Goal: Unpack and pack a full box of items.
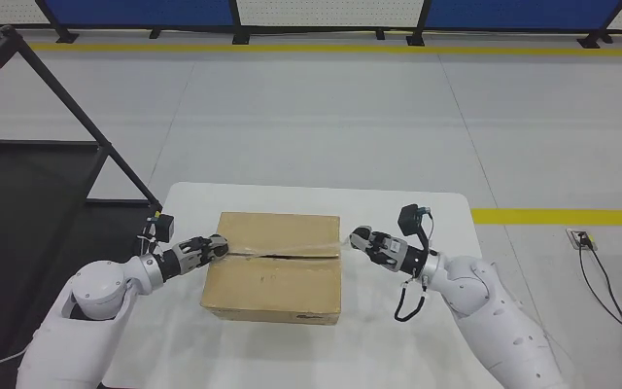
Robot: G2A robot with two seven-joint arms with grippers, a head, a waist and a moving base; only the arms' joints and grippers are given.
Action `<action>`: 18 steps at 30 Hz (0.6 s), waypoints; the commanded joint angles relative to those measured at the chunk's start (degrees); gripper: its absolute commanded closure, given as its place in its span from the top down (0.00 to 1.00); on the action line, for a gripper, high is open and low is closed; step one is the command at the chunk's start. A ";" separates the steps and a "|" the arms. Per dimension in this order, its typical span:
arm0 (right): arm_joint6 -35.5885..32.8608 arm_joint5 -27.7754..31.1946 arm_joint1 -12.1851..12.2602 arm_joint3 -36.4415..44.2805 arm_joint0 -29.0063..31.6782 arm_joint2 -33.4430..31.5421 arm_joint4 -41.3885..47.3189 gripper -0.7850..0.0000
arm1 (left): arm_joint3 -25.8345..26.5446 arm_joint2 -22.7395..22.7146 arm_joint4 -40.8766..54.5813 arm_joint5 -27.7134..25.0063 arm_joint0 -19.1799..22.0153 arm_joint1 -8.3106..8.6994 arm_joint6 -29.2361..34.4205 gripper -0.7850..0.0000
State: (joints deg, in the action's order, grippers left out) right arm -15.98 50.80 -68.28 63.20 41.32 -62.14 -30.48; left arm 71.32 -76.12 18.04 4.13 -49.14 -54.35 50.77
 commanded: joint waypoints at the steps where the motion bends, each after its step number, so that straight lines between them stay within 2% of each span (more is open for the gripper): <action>1: 0.41 0.33 -0.01 -0.18 -0.03 -0.03 -0.21 0.48 | -0.04 0.05 -0.06 0.06 0.07 -0.01 0.10 0.00; 2: 0.64 0.39 -0.02 -0.21 -0.06 -0.09 -0.39 0.49 | -0.05 0.08 -0.02 0.04 0.10 -0.02 0.22 0.00; 3: 0.80 0.50 -0.02 -0.22 -0.08 -0.12 -0.54 0.55 | -0.09 0.10 -0.01 0.02 0.13 -0.03 0.24 0.00; 7: 1.18 0.75 -0.04 -0.34 -0.12 -0.14 -0.88 0.47 | -0.22 0.25 0.04 0.10 0.23 -0.08 0.20 0.00; 18: 1.79 0.76 0.19 -0.36 0.18 -1.11 -1.27 0.46 | -0.65 0.59 -0.13 0.30 0.45 -0.18 0.31 0.00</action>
State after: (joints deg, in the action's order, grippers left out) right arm -14.23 51.62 -68.13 62.80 41.40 -63.13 -31.73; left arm 70.69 -75.53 17.94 4.40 -48.73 -54.53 51.02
